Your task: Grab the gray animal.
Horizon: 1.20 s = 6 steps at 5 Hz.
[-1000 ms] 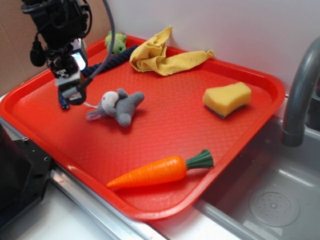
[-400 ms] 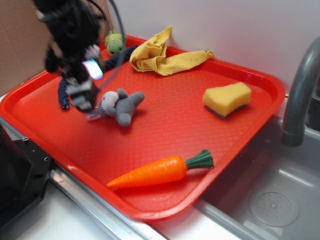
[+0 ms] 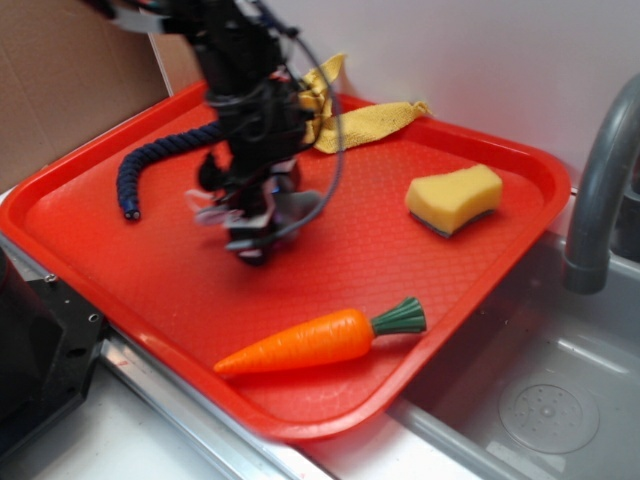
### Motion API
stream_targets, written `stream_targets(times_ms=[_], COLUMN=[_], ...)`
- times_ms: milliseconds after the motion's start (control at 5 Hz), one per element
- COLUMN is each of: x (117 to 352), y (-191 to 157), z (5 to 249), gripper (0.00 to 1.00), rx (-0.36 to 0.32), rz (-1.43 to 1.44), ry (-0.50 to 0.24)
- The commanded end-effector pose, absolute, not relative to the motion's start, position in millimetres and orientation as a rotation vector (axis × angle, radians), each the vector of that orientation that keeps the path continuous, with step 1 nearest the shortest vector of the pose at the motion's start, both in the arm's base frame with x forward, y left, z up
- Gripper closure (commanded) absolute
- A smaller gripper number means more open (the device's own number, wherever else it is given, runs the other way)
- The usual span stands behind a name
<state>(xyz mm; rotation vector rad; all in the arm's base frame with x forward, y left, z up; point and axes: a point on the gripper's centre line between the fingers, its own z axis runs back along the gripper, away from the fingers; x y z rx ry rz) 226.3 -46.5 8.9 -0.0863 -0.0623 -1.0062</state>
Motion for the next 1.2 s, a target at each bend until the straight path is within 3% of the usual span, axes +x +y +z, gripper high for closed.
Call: stream_targets(times_ms=[0, 200, 400, 600, 800, 1000], x=[208.4, 178.1, 189.1, 206.4, 206.0, 194.1], y=[-38.2, -35.7, -34.5, -40.1, -20.5, -11.2], z=[52.7, 99.6, 138.6, 176.8, 208.4, 204.8], gripper=[1.0, 1.0, 1.0, 1.0, 1.0, 1.0], rx=[-0.085, -0.044, -0.019, 0.001, 0.0, 0.056], rz=[-0.898, -0.681, -0.434, -0.21, -0.067, 0.001], ry=[-0.08, -0.096, 0.038, 0.065, 0.026, 0.029])
